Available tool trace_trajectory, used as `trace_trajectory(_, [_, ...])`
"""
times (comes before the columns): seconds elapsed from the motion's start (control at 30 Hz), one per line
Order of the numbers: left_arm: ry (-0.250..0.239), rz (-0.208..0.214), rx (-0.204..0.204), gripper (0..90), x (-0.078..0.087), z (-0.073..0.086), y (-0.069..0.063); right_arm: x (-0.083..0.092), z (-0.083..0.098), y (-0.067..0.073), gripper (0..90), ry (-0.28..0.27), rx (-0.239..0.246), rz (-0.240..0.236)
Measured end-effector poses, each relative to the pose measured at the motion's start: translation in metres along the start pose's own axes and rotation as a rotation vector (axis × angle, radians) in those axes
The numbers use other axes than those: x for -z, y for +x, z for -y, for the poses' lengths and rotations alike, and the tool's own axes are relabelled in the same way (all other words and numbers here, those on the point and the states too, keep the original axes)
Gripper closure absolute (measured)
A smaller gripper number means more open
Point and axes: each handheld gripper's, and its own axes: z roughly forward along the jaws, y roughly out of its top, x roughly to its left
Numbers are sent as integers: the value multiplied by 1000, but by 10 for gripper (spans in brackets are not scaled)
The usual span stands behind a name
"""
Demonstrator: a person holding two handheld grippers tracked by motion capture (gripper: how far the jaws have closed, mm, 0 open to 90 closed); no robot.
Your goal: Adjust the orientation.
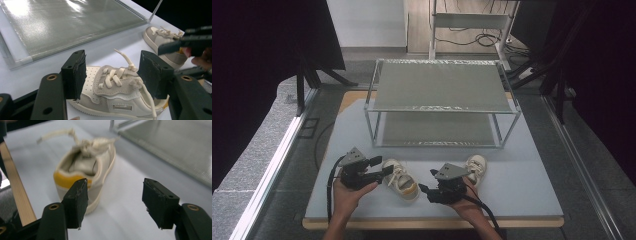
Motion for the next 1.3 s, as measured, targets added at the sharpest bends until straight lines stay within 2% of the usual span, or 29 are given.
trace_trajectory(0.1, [0, 2, -3, 390, 0, 0, -1, 0, 5, 3, 474, 23, 30, 5])
trace_trajectory(0.13, [0, 2, -3, 390, 0, 0, -1, 0, 5, 3, 474, 23, 30, 5])
trace_trajectory(0.17, [-1, 2, -6, 390, 0, 0, -2, 1, 6, 6, 527, 31, 45, -6])
trace_trajectory(0.4, [-3, 3, -9, 390, 1, 0, -2, -13, 11, 16, 657, 63, 76, -45])
trace_trajectory(0.6, [-5, 1, -4, 390, 2, 0, 0, -16, 10, 21, 716, 52, 85, -100])
trace_trajectory(0.73, [-14, 0, -6, 390, 5, -1, 0, -22, 9, 30, 731, 43, 94, -146])
trace_trajectory(0.83, [-18, -1, -4, 390, 6, -1, 0, -25, 7, 36, 732, 36, 101, -163])
trace_trajectory(0.87, [-21, -1, -2, 390, 7, -1, 1, -29, 6, 42, 735, 27, 114, -174])
trace_trajectory(1.1, [-26, -6, 2, 390, 10, -1, 4, -45, 7, 56, 715, 9, 119, -178])
trace_trajectory(1.27, [-34, -12, 7, 390, 12, -2, 5, -40, 6, 55, 699, -1, 120, -168])
trace_trajectory(1.3, [-33, -13, 5, 390, 13, -2, 6, -33, 6, 50, 692, -16, 113, -154])
